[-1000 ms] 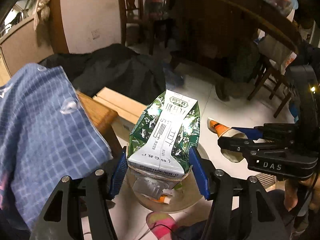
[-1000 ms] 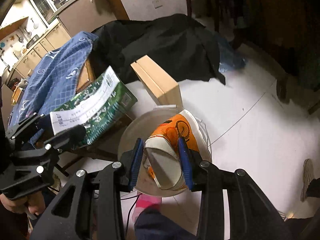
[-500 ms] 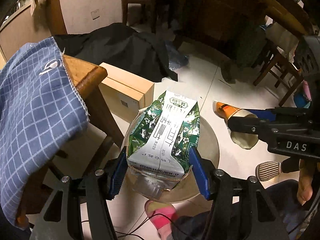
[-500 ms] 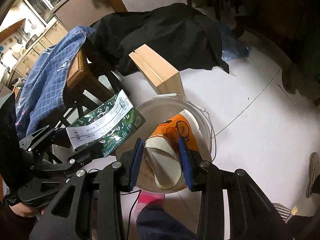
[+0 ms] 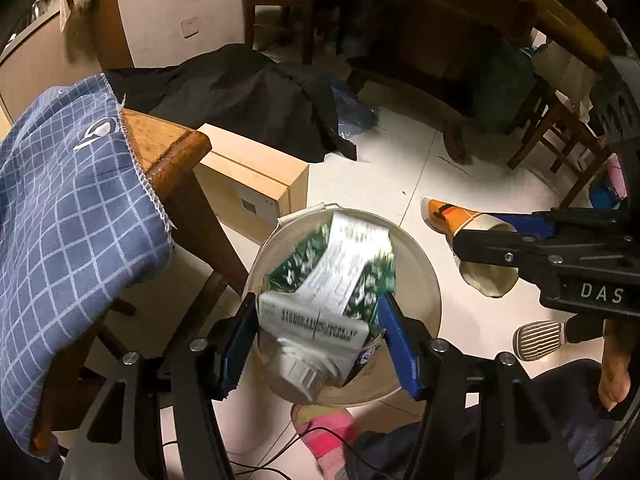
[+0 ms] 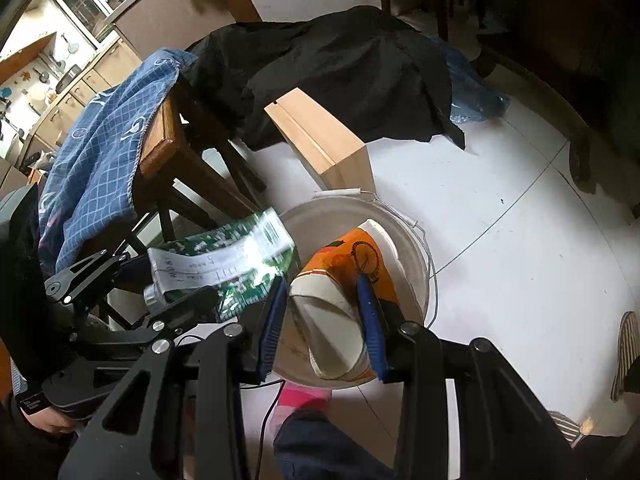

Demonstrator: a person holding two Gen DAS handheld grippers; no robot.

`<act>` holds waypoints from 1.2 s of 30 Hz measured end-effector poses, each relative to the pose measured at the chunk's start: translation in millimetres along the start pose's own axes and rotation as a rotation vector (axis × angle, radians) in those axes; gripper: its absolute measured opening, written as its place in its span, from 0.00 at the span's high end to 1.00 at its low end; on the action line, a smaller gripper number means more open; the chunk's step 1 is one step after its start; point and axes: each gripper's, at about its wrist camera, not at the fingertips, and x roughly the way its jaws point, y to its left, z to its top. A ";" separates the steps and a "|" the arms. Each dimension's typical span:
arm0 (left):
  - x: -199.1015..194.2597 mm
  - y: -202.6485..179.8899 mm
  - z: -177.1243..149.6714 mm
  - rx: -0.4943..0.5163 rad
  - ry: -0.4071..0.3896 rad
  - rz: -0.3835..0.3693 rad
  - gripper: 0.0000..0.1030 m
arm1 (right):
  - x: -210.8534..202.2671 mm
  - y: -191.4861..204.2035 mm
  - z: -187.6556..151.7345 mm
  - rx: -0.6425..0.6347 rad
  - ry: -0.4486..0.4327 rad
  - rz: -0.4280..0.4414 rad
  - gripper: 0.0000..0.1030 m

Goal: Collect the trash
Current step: 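Open the left gripper to drop the carton while the right gripper releases the cup, then swing both tools back over the table toward the remaining trash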

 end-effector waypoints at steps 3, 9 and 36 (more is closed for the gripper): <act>2.4 -1.3 1.1 0.012 0.010 0.013 0.39 | 0.2 1.4 0.0 -0.005 0.003 0.002 0.65; 3.0 -3.1 0.8 0.011 0.017 0.024 0.39 | -3.5 2.8 0.2 -0.008 -0.013 0.012 0.62; -24.4 3.6 -1.7 0.003 -0.013 0.045 0.39 | -20.9 4.7 0.8 -0.009 -0.073 0.002 0.41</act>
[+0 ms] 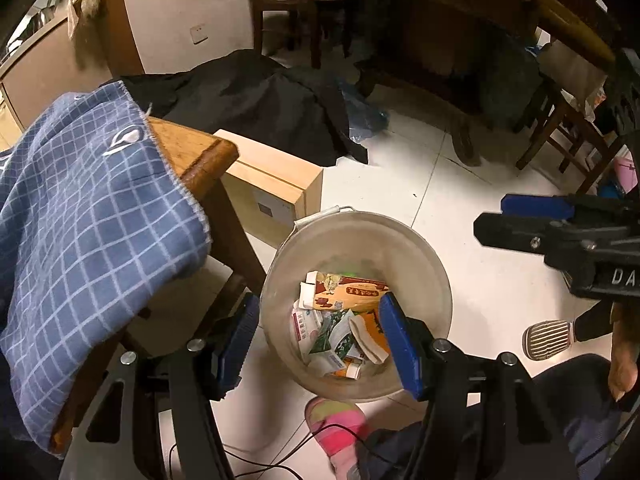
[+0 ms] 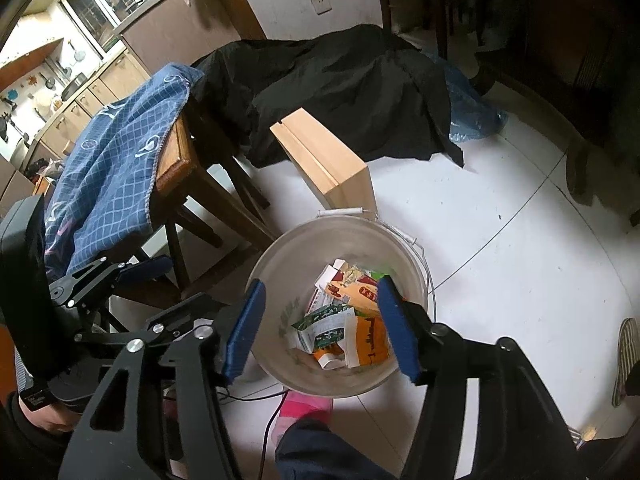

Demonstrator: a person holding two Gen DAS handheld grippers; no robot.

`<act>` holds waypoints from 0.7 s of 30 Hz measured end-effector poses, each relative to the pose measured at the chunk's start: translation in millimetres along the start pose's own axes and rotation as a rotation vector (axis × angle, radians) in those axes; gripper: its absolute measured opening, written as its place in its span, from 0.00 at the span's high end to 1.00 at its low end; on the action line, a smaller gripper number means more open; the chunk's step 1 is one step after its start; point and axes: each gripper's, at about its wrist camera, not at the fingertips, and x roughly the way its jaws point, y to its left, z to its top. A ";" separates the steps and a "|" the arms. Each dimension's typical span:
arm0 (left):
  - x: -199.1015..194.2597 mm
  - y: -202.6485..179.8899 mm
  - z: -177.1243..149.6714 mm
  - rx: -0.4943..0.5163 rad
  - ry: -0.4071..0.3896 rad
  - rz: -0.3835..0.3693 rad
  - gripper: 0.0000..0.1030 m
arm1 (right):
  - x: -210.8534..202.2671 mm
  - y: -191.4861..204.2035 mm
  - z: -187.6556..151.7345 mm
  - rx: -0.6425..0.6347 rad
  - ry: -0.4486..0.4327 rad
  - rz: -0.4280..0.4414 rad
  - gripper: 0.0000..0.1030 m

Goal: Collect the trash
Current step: 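Swing both tools back over the table toward the remaining trash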

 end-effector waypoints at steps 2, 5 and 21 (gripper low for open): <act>-4.7 2.9 -3.0 -0.003 -0.002 -0.001 0.39 | -4.6 2.4 1.4 -0.006 -0.020 -0.008 0.36; -20.5 10.6 -6.6 -0.006 -0.021 -0.003 0.39 | -14.8 8.5 5.5 -0.019 -0.050 -0.011 0.34; -224.0 153.6 -65.1 -0.211 -0.304 0.017 0.34 | -85.6 167.5 46.4 -0.422 -0.283 0.222 0.25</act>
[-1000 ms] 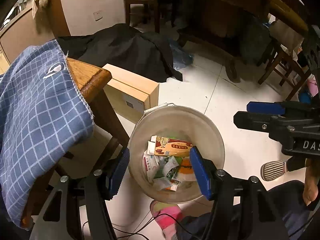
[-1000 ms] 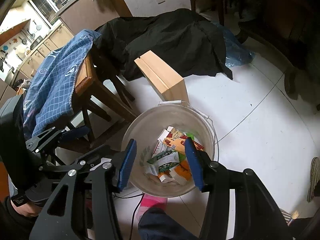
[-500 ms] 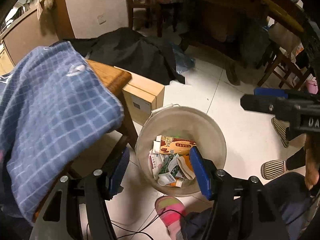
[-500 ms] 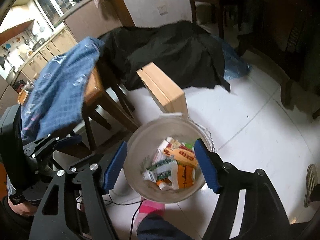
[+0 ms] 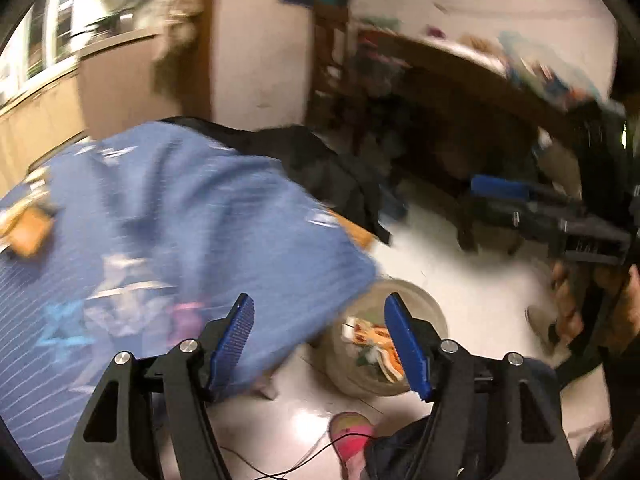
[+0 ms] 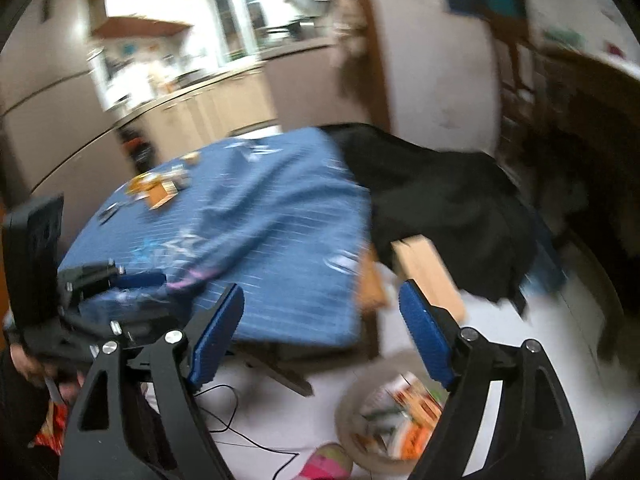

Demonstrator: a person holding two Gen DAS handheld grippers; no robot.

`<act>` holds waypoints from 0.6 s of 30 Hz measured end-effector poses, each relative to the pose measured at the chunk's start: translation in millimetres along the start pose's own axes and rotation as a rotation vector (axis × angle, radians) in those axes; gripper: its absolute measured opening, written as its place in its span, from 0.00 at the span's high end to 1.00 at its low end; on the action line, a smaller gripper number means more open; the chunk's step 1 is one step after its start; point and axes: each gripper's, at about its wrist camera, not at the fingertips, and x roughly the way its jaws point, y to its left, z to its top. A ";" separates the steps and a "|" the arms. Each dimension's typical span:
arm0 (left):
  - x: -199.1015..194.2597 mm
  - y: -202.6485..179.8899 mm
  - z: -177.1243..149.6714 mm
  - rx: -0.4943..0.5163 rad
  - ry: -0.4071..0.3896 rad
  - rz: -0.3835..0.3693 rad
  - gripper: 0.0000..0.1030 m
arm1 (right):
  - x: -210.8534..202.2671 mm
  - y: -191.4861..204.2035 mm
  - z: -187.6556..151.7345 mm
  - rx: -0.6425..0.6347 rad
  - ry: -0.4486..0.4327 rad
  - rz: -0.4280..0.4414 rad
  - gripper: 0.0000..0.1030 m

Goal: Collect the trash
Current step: 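Swing both tools back over the table toward the remaining trash, then grasp the gold cigarette box with the right gripper while the left gripper grasps the black tissue pack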

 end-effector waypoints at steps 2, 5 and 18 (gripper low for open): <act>-28.8 37.3 -0.3 -0.038 -0.035 0.063 0.33 | 20.2 29.3 14.4 -0.068 0.010 0.059 0.25; -75.2 101.4 -6.5 -0.106 -0.075 0.183 0.32 | 56.6 77.7 35.2 -0.176 0.042 0.148 0.25; -217.4 382.0 -53.2 -0.349 -0.087 0.615 0.16 | 208.9 254.0 103.3 -0.459 0.165 0.348 0.24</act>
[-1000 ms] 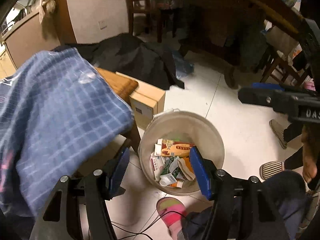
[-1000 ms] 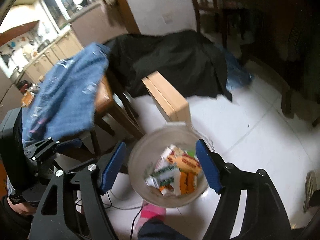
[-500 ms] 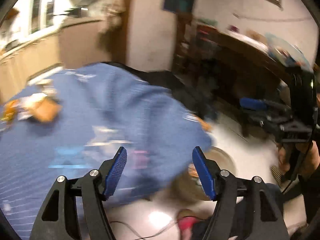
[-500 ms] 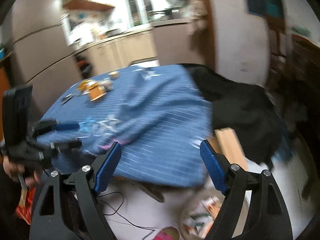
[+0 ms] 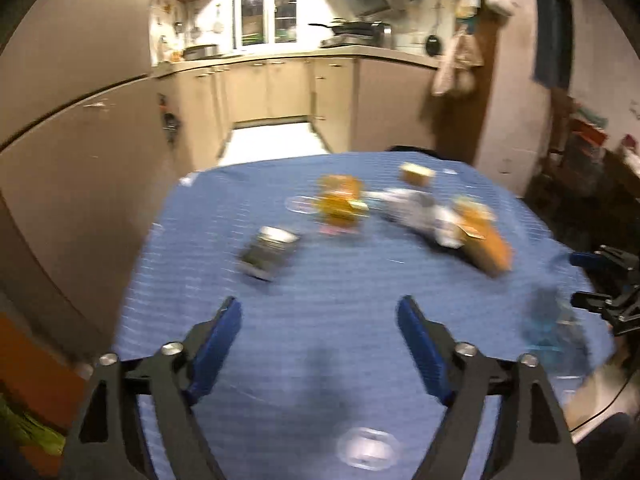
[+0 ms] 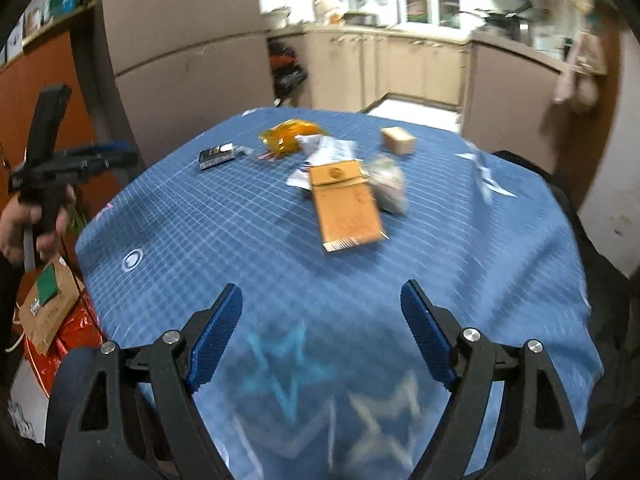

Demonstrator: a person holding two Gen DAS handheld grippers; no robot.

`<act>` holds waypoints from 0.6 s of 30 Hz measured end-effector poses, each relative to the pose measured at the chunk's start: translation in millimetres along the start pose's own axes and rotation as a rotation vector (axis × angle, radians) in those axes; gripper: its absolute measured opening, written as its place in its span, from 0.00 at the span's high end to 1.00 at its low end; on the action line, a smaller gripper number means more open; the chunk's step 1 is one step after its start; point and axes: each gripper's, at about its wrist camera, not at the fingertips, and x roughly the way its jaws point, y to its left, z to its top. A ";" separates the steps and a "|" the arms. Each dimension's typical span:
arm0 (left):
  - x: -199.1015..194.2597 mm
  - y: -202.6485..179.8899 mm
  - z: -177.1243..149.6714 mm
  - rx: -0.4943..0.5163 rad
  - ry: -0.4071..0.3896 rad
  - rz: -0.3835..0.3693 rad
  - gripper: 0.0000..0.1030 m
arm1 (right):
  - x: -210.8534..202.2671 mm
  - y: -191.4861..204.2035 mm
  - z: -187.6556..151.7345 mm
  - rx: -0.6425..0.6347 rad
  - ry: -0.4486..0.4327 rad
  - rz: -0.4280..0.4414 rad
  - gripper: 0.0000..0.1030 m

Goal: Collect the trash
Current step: 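Grasp the gold cigarette box with the right gripper while the left gripper grasps the black tissue pack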

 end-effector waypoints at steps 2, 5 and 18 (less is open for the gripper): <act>17.8 24.5 8.0 0.036 0.021 0.055 0.16 | 24.7 2.1 16.3 -0.020 0.025 -0.009 0.24; 47.8 47.0 14.2 0.083 0.063 0.039 0.16 | 51.1 0.1 29.2 -0.023 0.058 -0.014 0.23; 140.1 37.2 33.9 0.190 0.135 -0.027 0.16 | 87.7 -16.2 40.5 -0.011 0.105 -0.031 0.23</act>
